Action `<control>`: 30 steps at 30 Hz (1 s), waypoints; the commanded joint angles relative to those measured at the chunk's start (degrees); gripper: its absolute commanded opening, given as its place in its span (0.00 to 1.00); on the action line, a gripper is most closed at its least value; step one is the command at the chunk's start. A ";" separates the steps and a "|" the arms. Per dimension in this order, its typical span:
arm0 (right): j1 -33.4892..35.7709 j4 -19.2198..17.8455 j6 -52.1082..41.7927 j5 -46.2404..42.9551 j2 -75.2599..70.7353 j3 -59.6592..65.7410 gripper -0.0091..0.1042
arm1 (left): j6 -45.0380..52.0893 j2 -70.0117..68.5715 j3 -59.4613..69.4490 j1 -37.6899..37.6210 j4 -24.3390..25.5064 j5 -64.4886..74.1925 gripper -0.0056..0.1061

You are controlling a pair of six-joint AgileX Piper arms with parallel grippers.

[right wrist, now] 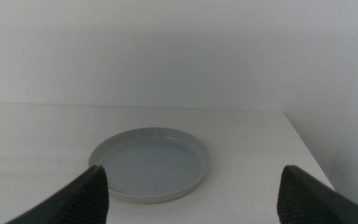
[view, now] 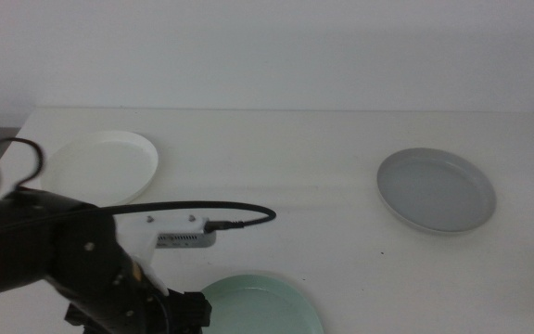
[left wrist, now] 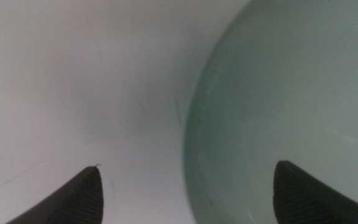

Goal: Stack the three bowls on top of each other.

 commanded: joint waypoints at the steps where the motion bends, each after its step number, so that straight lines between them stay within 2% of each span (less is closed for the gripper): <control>1: -0.42 -0.15 -0.41 -0.56 -0.27 0.23 0.89 | -0.53 2.59 -0.41 -0.25 0.50 -1.76 0.89; 9: -0.42 -0.15 -0.41 -0.56 -0.27 0.23 0.89 | -0.16 8.40 -0.41 -0.25 0.64 -5.30 0.89; 13: -0.42 -0.15 -0.41 -0.56 -0.27 0.23 0.89 | -0.16 8.52 -0.41 -0.25 1.09 -5.55 0.84; 17: -0.42 -0.15 -0.41 -0.56 -0.27 0.23 0.89 | -0.16 8.52 -0.41 -0.25 0.98 -5.28 0.67; 27: -0.42 -0.15 -0.41 -0.56 -0.27 0.23 0.89 | -0.16 8.52 -0.41 -0.25 -0.89 -4.75 0.04; 30: -0.42 -0.15 -0.41 -0.56 -0.27 0.23 0.89 | -0.16 8.52 -0.41 -0.25 -1.00 -5.62 0.03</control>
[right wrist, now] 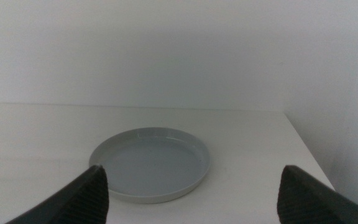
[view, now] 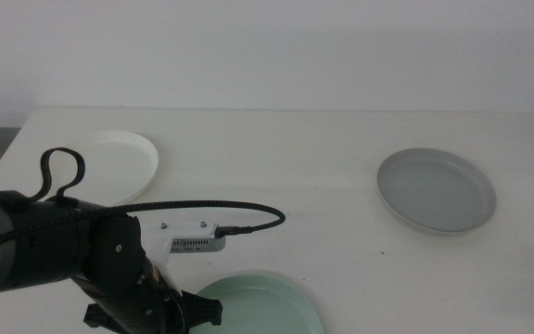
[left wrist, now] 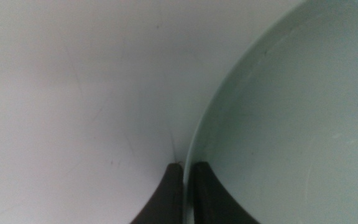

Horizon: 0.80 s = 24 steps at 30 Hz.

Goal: Stack the three bowls on top of each other.

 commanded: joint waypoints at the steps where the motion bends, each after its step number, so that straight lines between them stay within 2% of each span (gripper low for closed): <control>1: -0.42 -0.15 -0.41 -0.56 -0.27 0.23 0.89 | -0.19 0.34 0.44 -0.14 0.00 -0.55 0.03; 9: -0.42 -0.15 -0.41 -0.56 -0.27 0.23 0.89 | -0.75 -3.25 -3.05 -0.26 -0.53 6.96 0.03; 14: -0.42 -0.15 -0.41 -0.56 -0.27 0.23 0.89 | -3.43 -5.20 -17.55 0.09 7.02 18.66 0.03; 20: -0.42 -0.15 -0.41 -0.56 -0.27 0.23 0.89 | -3.56 0.14 -37.71 0.09 14.65 28.55 0.03; 24: -0.42 -0.15 -0.41 -0.56 -0.27 0.23 0.89 | -0.16 6.72 -45.88 2.14 13.49 30.01 0.03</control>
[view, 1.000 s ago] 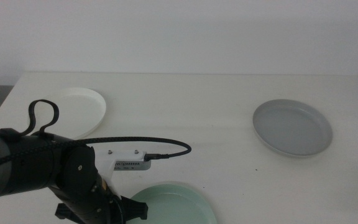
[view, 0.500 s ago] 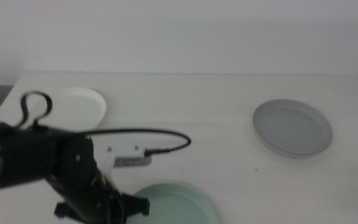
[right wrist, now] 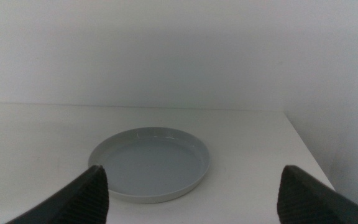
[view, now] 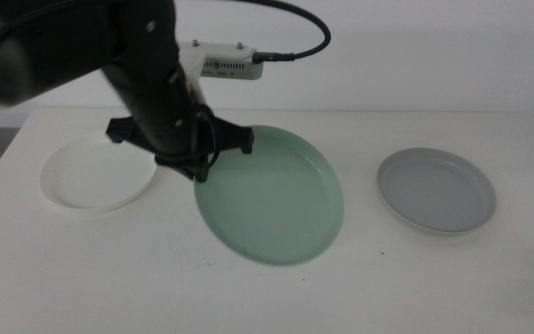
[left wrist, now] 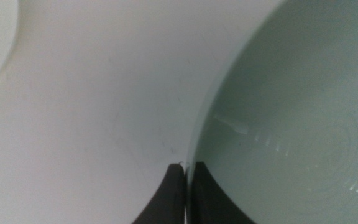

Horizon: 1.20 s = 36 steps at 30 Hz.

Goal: Stack the three bowls on top of each other.

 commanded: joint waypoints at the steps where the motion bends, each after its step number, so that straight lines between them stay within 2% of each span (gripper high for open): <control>1: -0.42 -0.15 -0.41 -0.56 -0.27 0.23 0.89 | 2.60 3.99 -3.87 1.75 -1.25 1.49 0.03; 6: -0.42 -0.15 -0.41 -0.56 -0.27 0.23 0.89 | 9.34 11.72 -9.45 6.41 -10.58 1.88 0.03; 15: -0.42 -0.15 -0.41 -0.56 -0.27 0.23 0.89 | 10.60 21.27 -13.56 6.78 -13.19 -2.50 0.03; 31: -0.42 -0.15 -0.41 -0.56 -0.27 0.23 0.89 | 11.81 27.26 -13.56 6.78 -17.61 -3.79 0.04; 36: -0.42 -0.15 -0.41 -0.56 -0.27 0.23 0.89 | 11.67 27.79 -13.45 6.78 -16.91 -3.65 0.09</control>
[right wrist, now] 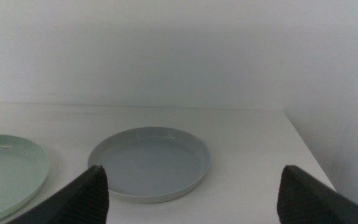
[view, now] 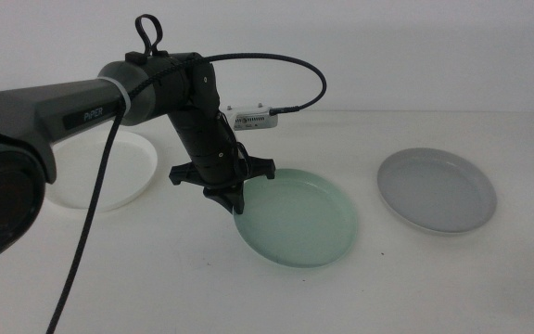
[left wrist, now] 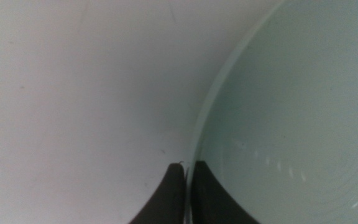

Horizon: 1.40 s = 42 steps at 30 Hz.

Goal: Stack the three bowls on top of each other.

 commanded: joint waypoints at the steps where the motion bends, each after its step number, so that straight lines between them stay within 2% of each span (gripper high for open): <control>1: -0.42 -0.15 -0.41 -0.56 -0.27 0.23 0.89 | -0.02 -0.08 -0.36 0.09 0.55 0.04 0.11; 5: -0.42 -0.15 -0.41 -0.56 -0.27 0.23 0.89 | -0.02 -0.08 -0.36 0.09 2.05 0.14 0.30; 10: -0.42 -0.15 -0.41 -0.56 -0.27 0.23 0.89 | 2.54 -2.31 -0.36 0.21 4.42 2.92 0.69; 13: -0.42 -0.15 -0.41 -0.56 -0.27 0.23 0.89 | 0.36 -6.63 -0.36 0.32 9.44 4.25 0.89; 22: -0.42 -0.15 -0.41 -0.56 -0.27 0.23 0.89 | 3.51 -22.87 -0.36 4.53 20.84 9.08 0.89; 27: -0.42 -0.15 -0.41 -0.56 -0.27 0.23 0.89 | -2.87 -27.60 -0.36 11.98 19.44 9.08 0.89; 36: -0.42 -0.15 -0.41 -0.56 -0.27 0.23 0.89 | 6.34 -22.51 -0.48 27.04 16.28 5.38 0.89; 42: -0.42 -0.15 -0.41 -0.56 -0.27 0.23 0.89 | 12.79 -14.00 -0.48 31.75 12.76 -4.39 0.89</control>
